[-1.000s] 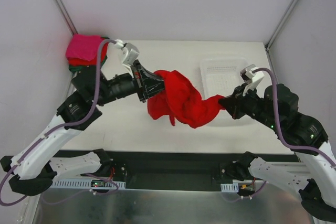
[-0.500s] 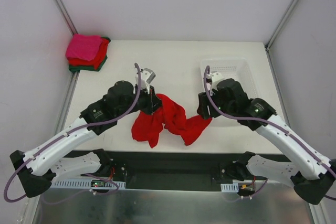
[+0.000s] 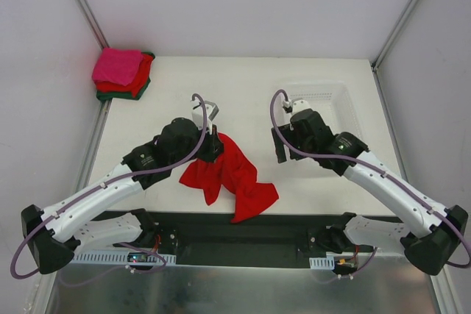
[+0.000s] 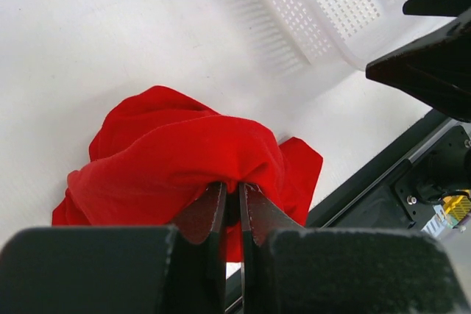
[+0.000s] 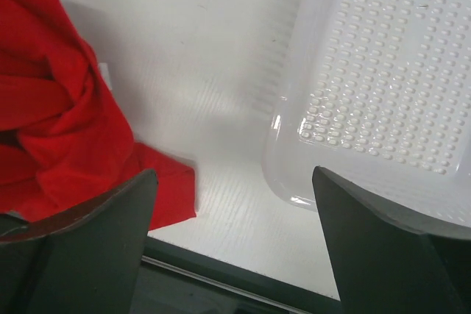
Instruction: Fold and stack the t-shirts
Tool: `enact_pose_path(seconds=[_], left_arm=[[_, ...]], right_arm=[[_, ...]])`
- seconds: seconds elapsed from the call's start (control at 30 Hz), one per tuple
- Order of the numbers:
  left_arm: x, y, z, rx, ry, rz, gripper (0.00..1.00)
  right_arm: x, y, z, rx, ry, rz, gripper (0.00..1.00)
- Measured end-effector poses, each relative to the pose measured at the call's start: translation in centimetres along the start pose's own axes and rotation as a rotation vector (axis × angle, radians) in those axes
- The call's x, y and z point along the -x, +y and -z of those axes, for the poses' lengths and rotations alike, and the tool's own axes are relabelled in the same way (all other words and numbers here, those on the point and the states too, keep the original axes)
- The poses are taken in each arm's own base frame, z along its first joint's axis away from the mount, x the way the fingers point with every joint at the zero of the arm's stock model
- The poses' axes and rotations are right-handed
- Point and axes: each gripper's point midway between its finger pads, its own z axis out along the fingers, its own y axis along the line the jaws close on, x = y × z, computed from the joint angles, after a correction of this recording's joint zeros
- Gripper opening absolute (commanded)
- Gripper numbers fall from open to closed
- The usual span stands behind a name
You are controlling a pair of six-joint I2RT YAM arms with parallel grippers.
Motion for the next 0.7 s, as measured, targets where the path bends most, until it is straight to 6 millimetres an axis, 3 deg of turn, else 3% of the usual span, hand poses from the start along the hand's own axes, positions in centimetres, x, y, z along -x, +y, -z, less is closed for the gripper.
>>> enact_pose_path(seconds=[0.17, 0.4, 0.5, 0.53, 0.6, 0.63, 0.7], left_arm=[[-0.6, 0.2, -0.3, 0.007, 0.016, 0.003, 0.00], [-1.1, 0.4, -0.5, 0.010, 0.023, 0.006, 0.00], [-1.3, 0.5, -0.6, 0.010, 0.023, 0.010, 0.00], [-1.3, 0.5, -0.6, 0.010, 0.024, 0.012, 0.00], [-1.6, 0.6, -0.7, 0.012, 0.026, 0.017, 0.00], [-1.7, 0.6, -0.6, 0.012, 0.027, 0.019, 0.00], [-2.0, 0.8, -0.5, 0.014, 0.028, 0.021, 0.00]], right_arm=[[-0.7, -0.5, -2.3, -0.068, 0.045, 0.004, 0.90], [-3.7, -1.2, -6.0, -0.142, 0.144, 0.030, 0.89], [-4.0, -1.6, -7.2, -0.166, 0.162, 0.029, 0.71], [-4.0, -1.7, -7.5, -0.172, 0.164, 0.028, 0.57], [-4.0, -2.1, -8.0, -0.183, 0.168, 0.026, 0.42], [-3.9, -2.3, -8.2, -0.188, 0.169, 0.019, 0.27], [-4.0, -2.8, -8.5, -0.204, 0.176, 0.016, 0.17]])
